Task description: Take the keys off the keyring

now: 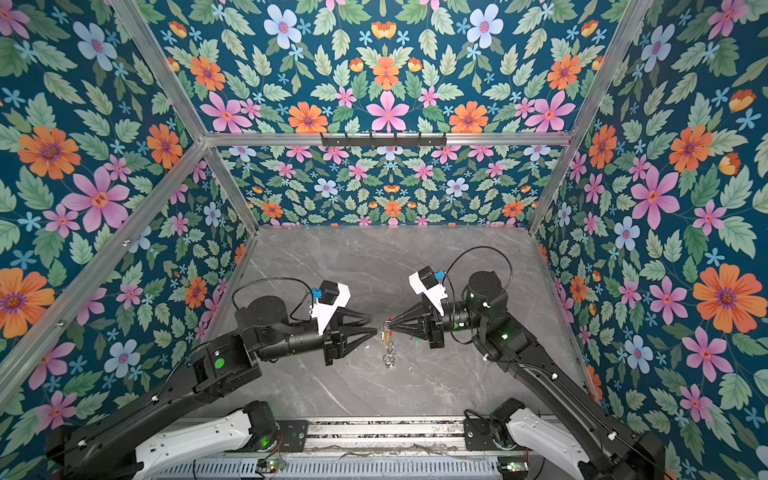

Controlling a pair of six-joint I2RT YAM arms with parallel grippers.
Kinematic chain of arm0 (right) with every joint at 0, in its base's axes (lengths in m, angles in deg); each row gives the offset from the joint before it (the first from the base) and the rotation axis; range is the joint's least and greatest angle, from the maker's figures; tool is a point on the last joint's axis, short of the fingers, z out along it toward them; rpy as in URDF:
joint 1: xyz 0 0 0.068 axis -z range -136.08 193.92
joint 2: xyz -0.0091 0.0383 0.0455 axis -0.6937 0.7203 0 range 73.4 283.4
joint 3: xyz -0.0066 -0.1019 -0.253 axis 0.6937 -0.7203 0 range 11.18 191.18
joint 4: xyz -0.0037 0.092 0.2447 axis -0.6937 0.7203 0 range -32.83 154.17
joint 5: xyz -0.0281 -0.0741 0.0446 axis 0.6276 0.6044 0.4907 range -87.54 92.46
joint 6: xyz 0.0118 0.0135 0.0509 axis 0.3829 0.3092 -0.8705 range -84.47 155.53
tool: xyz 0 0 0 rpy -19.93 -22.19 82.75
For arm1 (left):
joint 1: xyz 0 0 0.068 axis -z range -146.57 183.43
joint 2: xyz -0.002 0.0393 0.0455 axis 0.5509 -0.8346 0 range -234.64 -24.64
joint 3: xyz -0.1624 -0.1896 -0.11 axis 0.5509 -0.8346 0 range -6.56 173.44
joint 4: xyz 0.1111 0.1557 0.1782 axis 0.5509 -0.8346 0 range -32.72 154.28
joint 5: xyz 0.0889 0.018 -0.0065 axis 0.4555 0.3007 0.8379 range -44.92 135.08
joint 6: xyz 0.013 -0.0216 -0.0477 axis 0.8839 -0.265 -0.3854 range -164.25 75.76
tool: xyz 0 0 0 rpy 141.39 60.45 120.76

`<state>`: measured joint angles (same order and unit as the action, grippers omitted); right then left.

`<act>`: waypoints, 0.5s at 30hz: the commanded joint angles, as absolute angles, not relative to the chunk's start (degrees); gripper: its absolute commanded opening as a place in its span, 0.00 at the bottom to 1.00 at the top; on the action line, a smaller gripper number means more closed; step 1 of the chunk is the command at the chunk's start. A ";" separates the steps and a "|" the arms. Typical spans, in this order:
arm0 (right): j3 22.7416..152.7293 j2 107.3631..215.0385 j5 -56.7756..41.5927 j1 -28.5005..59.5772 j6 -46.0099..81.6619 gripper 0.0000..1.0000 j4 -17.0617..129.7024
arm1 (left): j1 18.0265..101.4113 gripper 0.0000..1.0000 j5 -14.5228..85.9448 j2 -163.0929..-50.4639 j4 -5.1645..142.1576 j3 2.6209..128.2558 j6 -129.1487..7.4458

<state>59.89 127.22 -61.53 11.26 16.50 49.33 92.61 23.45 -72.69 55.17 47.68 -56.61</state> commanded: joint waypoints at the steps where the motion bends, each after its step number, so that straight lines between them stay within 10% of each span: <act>1: 60.36 127.01 -62.14 11.22 16.07 0.00 45.46 | 92.49 0.39 22.86 -71.74 63.56 44.90 -58.21; 15: 59.60 127.46 -63.60 11.21 11.95 0.00 38.73 | 92.41 0.39 20.57 -71.73 76.04 38.61 -58.83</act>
